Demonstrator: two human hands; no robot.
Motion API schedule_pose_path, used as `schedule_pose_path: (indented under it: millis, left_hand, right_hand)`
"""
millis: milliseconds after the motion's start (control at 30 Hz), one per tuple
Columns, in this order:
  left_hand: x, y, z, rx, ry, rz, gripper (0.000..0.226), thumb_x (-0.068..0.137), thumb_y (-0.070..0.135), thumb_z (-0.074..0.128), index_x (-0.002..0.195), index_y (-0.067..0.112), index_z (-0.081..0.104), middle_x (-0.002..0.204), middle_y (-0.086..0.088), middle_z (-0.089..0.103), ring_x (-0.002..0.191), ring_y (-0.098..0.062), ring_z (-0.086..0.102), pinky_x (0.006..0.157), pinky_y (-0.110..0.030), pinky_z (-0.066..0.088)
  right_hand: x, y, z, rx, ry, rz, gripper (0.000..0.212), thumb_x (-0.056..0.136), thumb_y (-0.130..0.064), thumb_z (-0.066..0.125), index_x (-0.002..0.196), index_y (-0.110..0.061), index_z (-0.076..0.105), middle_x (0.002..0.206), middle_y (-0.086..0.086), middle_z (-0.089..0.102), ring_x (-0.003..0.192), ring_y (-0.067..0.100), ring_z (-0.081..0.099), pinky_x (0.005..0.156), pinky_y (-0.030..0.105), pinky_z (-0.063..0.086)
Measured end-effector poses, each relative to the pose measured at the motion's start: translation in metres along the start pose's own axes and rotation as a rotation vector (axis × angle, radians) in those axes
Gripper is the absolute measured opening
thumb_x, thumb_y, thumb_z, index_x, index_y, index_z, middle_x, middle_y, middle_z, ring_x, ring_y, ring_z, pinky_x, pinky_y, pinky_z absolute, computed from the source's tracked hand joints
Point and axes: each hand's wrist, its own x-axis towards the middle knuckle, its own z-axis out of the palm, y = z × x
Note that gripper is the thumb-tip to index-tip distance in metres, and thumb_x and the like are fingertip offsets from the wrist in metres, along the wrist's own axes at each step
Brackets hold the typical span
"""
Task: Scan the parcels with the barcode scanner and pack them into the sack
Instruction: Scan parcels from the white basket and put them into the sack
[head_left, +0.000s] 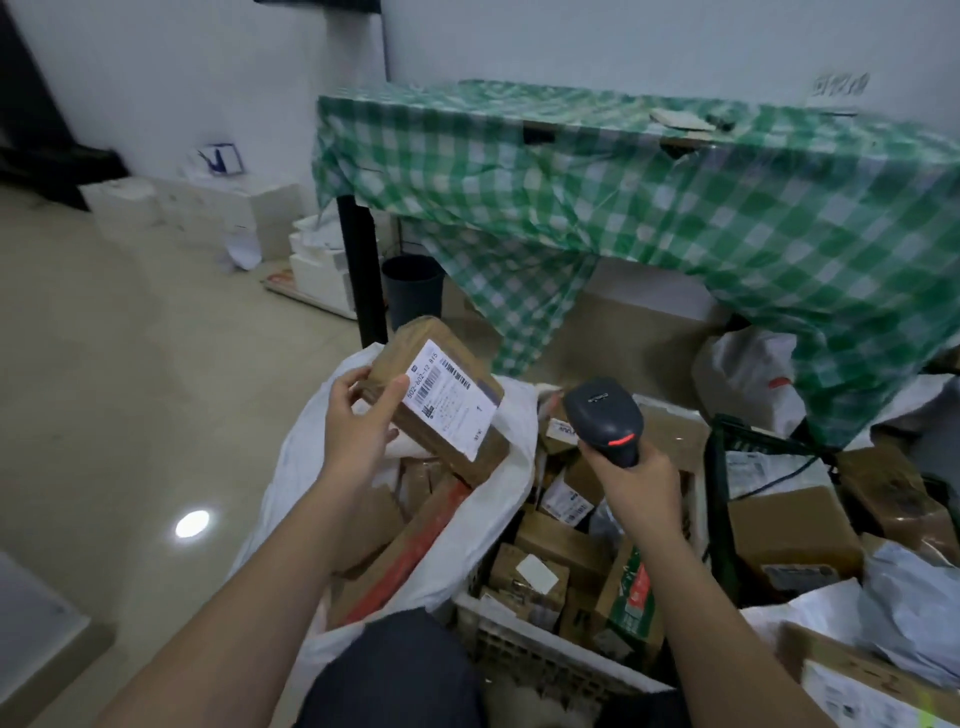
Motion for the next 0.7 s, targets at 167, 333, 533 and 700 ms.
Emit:
schedule_pose_path:
  millis: [167,333,533,700]
  left_hand:
    - [0.023,-0.034,-0.057,0.156,0.114,-0.097,0.052,0.082,0.034,0.075,0.124,0.024,0.045,0.116,0.001,0.052,0.093,-0.014,0.06,0.075,-0.034,0.055]
    - [0.053,-0.097,-0.079,0.396,0.112,-0.22,0.066,0.078,0.03,0.079,0.131,0.012,0.045,0.12,-0.006,0.054,0.1,-0.023,0.056,0.084,-0.035,0.051]
    - [0.097,-0.151,-0.063,0.546,-0.047,-0.051,0.06,0.074,0.038,0.081,0.124,0.023,0.052,0.132,-0.002,0.053,0.115,-0.015,0.054,0.098,-0.033,0.047]
    - [0.119,-0.198,-0.039,1.038,-0.418,-0.102,0.06,0.089,0.051,0.045,0.143,0.024,0.04,0.149,-0.013,0.031,0.139,-0.031,0.018,0.116,-0.034,0.017]
  right_hand:
    - [0.009,0.006,0.036,-0.102,-0.018,0.012,0.02,0.08,-0.028,0.076,0.081,-0.011,0.064,0.078,0.011,0.069,0.078,0.026,0.063,0.071,0.037,0.048]
    - [0.02,0.012,0.066,-0.118,-0.086,0.004,0.022,0.081,-0.024,0.076,0.072,-0.013,0.059,0.069,0.006,0.063,0.068,0.018,0.057,0.067,0.033,0.043]
    - [0.043,0.022,0.086,-0.117,-0.083,0.046,0.024,0.082,-0.024,0.075,0.069,-0.019,0.056,0.066,-0.001,0.06,0.065,0.008,0.054,0.069,0.031,0.044]
    - [0.051,0.032,0.093,-0.155,-0.082,-0.008,0.025,0.081,-0.023,0.076,0.077,-0.002,0.063,0.063,0.002,0.059,0.058,0.006,0.052,0.052,0.018,0.037]
